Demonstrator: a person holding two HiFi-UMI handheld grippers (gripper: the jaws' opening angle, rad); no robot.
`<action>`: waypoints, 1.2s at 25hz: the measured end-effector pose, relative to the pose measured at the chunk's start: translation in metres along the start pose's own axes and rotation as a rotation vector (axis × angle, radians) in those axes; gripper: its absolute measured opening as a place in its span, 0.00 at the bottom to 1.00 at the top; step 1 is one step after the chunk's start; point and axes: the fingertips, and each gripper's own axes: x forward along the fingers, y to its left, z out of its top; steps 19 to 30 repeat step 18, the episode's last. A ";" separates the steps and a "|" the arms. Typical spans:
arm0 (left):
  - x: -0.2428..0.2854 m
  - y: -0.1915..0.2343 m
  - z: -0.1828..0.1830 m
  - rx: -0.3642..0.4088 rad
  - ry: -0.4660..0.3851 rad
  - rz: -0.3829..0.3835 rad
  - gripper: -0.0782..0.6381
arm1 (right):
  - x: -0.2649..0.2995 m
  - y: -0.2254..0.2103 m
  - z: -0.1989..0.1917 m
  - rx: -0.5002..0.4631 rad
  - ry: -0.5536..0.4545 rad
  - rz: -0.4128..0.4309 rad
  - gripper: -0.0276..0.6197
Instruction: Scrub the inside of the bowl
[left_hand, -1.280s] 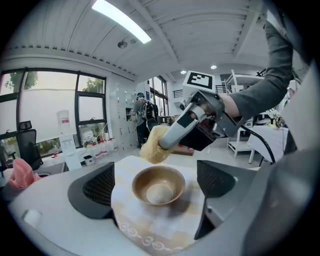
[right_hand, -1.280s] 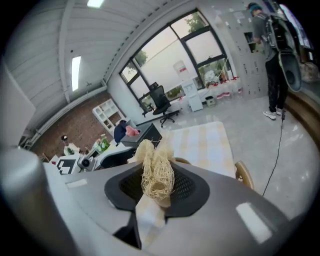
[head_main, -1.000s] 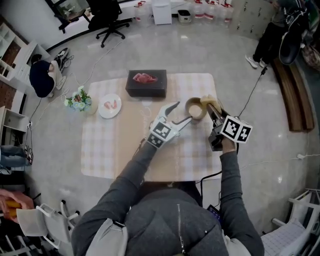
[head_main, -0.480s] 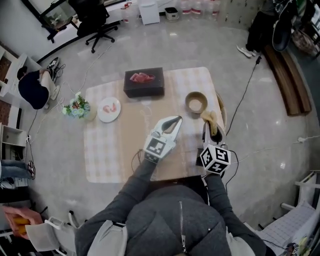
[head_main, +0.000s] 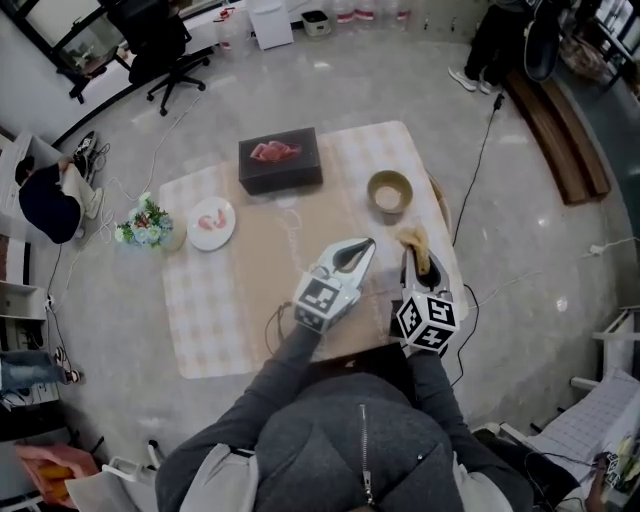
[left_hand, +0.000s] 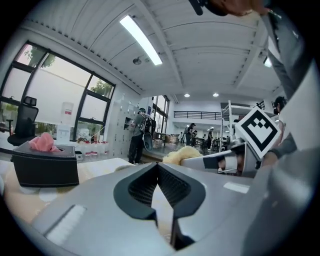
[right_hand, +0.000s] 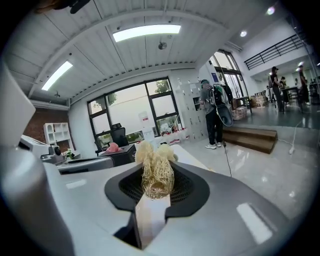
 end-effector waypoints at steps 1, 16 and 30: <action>0.000 -0.002 -0.002 -0.009 0.001 -0.012 0.12 | -0.002 0.000 -0.002 0.000 0.001 -0.008 0.19; -0.009 -0.017 -0.025 -0.046 0.032 -0.071 0.12 | -0.029 0.001 -0.018 0.039 0.025 -0.069 0.19; -0.010 -0.017 -0.028 -0.043 0.041 -0.076 0.12 | -0.030 0.004 -0.019 0.044 0.028 -0.067 0.19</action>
